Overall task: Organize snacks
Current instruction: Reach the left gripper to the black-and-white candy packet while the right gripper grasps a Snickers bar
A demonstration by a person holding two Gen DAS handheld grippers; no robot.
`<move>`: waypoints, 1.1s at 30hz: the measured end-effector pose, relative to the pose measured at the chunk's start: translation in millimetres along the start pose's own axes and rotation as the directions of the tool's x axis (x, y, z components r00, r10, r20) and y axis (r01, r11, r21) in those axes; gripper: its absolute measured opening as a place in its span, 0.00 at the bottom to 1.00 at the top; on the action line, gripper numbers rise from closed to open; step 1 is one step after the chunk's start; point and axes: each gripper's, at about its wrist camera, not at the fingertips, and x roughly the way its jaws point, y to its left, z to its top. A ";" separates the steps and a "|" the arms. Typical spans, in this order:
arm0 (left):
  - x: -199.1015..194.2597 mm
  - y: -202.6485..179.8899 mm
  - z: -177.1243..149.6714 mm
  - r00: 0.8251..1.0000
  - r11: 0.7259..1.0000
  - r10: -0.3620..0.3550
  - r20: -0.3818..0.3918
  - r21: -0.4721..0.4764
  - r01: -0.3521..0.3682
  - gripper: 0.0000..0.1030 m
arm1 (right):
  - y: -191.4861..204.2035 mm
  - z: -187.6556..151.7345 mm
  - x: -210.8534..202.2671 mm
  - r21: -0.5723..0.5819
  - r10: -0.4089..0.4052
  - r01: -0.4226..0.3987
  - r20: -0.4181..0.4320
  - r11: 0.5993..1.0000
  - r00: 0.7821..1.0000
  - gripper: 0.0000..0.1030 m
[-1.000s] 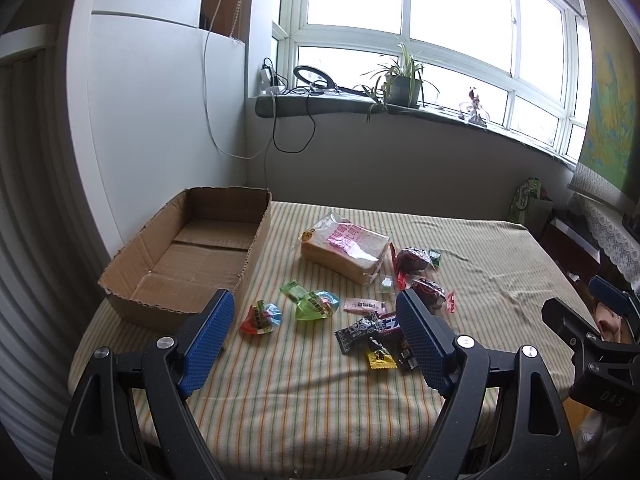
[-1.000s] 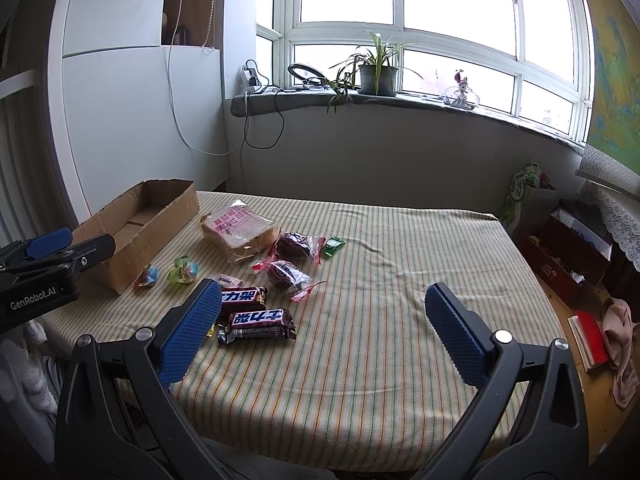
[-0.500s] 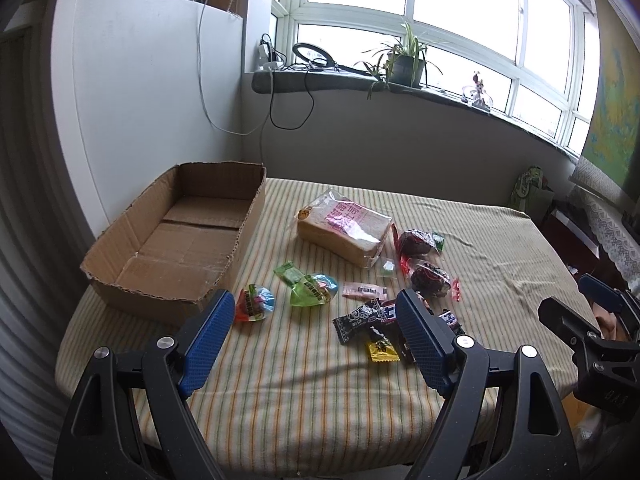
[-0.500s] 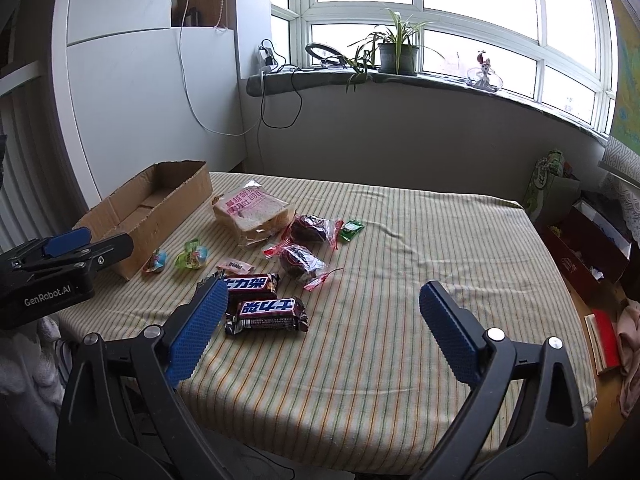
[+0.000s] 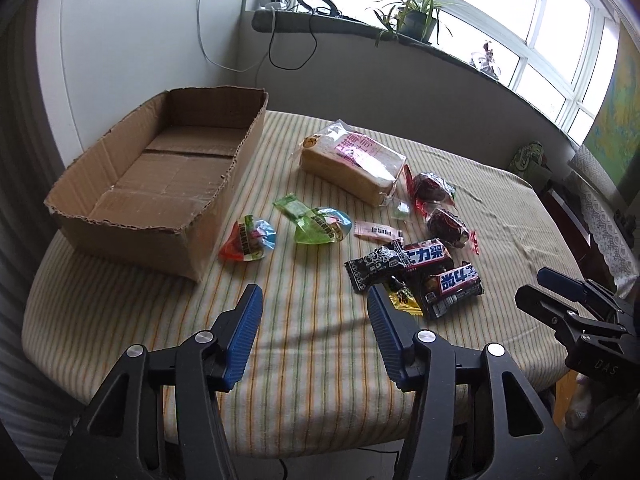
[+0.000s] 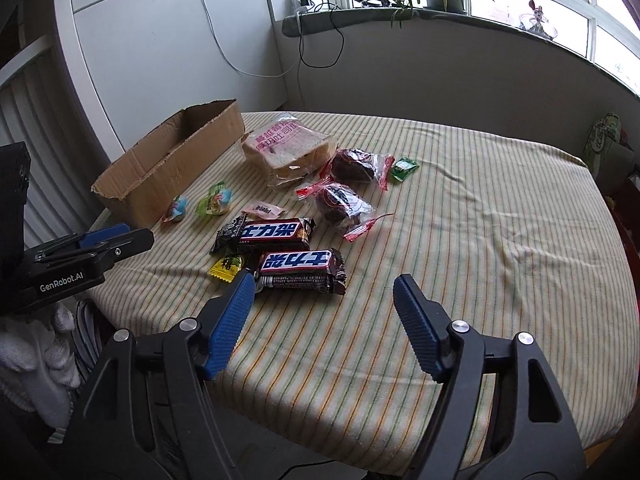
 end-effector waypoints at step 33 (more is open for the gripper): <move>80.5 -32.8 34.3 0.985 0.982 -0.094 -0.145 0.152 0.116 0.28 | 22.6 17.9 86.7 -0.110 0.048 -0.067 -0.168 0.992 0.985 0.73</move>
